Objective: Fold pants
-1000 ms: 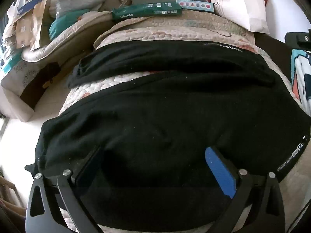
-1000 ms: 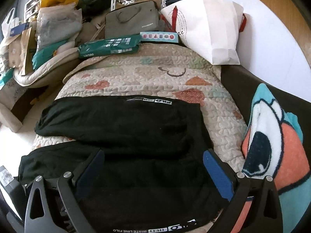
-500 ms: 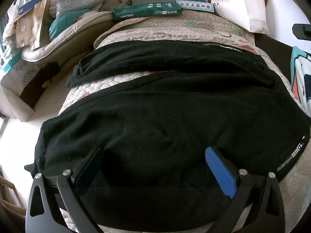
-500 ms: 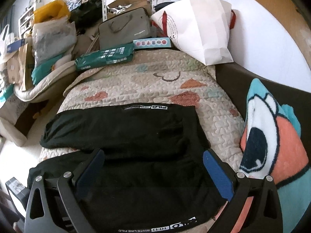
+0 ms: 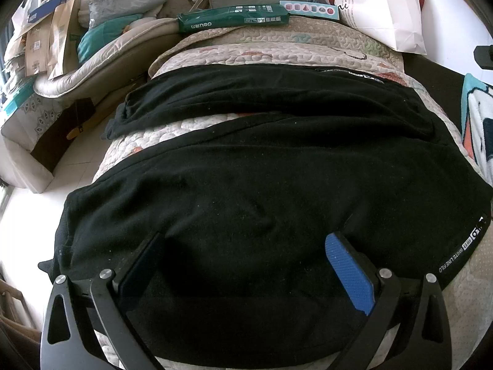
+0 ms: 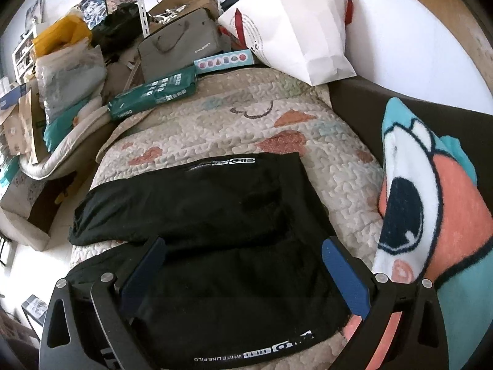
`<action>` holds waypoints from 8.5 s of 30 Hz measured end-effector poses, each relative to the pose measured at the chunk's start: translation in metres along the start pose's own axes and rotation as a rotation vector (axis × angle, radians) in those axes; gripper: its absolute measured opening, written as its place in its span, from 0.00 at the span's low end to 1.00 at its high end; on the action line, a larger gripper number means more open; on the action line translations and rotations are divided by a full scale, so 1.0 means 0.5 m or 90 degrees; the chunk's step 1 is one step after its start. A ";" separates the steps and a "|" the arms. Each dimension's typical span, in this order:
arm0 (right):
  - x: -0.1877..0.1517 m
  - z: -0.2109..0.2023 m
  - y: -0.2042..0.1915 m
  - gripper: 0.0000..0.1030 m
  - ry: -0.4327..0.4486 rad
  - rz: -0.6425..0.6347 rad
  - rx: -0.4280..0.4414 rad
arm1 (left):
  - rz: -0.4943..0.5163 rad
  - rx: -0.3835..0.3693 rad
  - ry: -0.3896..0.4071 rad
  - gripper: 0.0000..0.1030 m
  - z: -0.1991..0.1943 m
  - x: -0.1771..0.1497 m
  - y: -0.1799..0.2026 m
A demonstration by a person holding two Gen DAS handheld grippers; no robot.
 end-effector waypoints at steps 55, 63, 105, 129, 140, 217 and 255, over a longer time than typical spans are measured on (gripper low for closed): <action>-0.031 0.015 0.007 1.00 -0.013 0.018 -0.007 | 0.059 -0.044 -0.084 1.00 -0.037 -0.028 0.004; 0.026 -0.006 -0.009 1.00 -0.038 0.022 0.069 | 0.026 -0.074 0.018 0.91 -0.176 0.101 -0.073; 0.190 0.484 -0.143 0.81 -0.199 -0.285 0.167 | 0.049 -0.198 -0.089 0.29 0.315 0.435 -0.319; 0.186 0.441 -0.159 0.10 -0.213 -0.306 0.163 | 0.125 -0.154 -0.053 0.04 0.238 0.439 -0.270; 0.118 0.202 -0.140 0.08 -0.177 -0.338 0.132 | 0.094 -0.168 0.016 0.04 0.005 0.384 -0.273; 0.062 0.010 0.087 0.67 -0.195 -0.162 -0.026 | -0.243 -0.045 -0.130 0.56 -0.124 0.090 -0.406; -0.024 0.273 0.094 0.39 -0.378 -0.302 0.043 | 0.252 -0.267 -0.218 0.43 0.171 0.254 0.196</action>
Point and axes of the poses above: each gripper's, at about its wrist camera, not at the fingertips, and z roughly the way its jaws point, y to its right, x to its top, the point moved 6 cm from there along z, roughly the way its jaws point, and after that the axes turned 1 degree about -y, right-handed, at the moved point
